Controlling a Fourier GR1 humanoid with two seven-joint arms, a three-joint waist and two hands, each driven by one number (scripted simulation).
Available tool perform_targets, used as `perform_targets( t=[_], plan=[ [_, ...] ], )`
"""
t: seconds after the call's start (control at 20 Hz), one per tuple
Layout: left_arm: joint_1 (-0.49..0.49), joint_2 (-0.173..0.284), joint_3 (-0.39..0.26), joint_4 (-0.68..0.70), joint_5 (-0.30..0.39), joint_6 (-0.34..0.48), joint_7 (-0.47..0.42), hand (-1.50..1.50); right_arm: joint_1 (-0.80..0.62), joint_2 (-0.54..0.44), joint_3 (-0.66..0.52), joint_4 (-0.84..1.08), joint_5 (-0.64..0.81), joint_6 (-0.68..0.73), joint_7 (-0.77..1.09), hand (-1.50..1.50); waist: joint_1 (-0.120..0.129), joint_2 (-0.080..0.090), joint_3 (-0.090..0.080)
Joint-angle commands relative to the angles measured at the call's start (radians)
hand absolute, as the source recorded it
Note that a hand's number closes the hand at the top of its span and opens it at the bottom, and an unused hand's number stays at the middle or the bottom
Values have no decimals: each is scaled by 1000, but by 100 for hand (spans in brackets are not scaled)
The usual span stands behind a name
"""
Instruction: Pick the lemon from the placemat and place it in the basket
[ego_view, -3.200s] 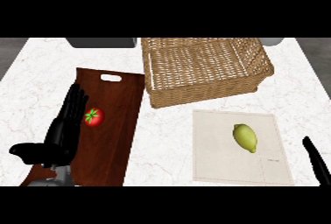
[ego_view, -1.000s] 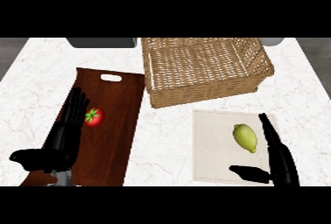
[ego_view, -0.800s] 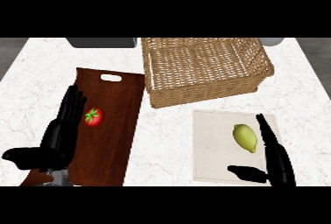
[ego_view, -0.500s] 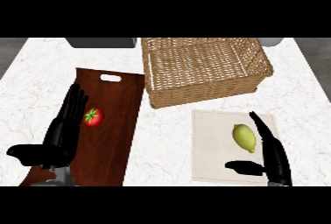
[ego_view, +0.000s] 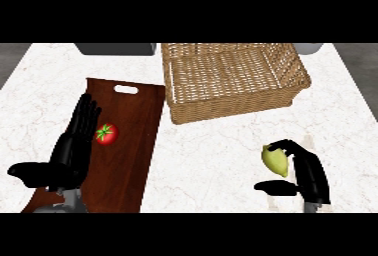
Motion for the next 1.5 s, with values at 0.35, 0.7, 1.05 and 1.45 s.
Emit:
perform_targets(
  t=[0.35,0.7,1.05,1.45],
  plan=[
    [-2,-13,-22,-1,-22,5,-3,0,-42,101,156,-7,233,-79,123,150,8,10,13],
    [-52,-30,-61,36,-10,-31,-11,0,-229,100,428,123,503,150,302,150,120,34,9],
    [-48,-19,-55,58,-21,-31,-19,0,-325,101,608,-20,274,135,512,150,103,22,16],
    [-49,-6,-8,33,0,-11,15,0,-495,105,866,-227,93,-135,817,150,44,8,14]
  ],
)
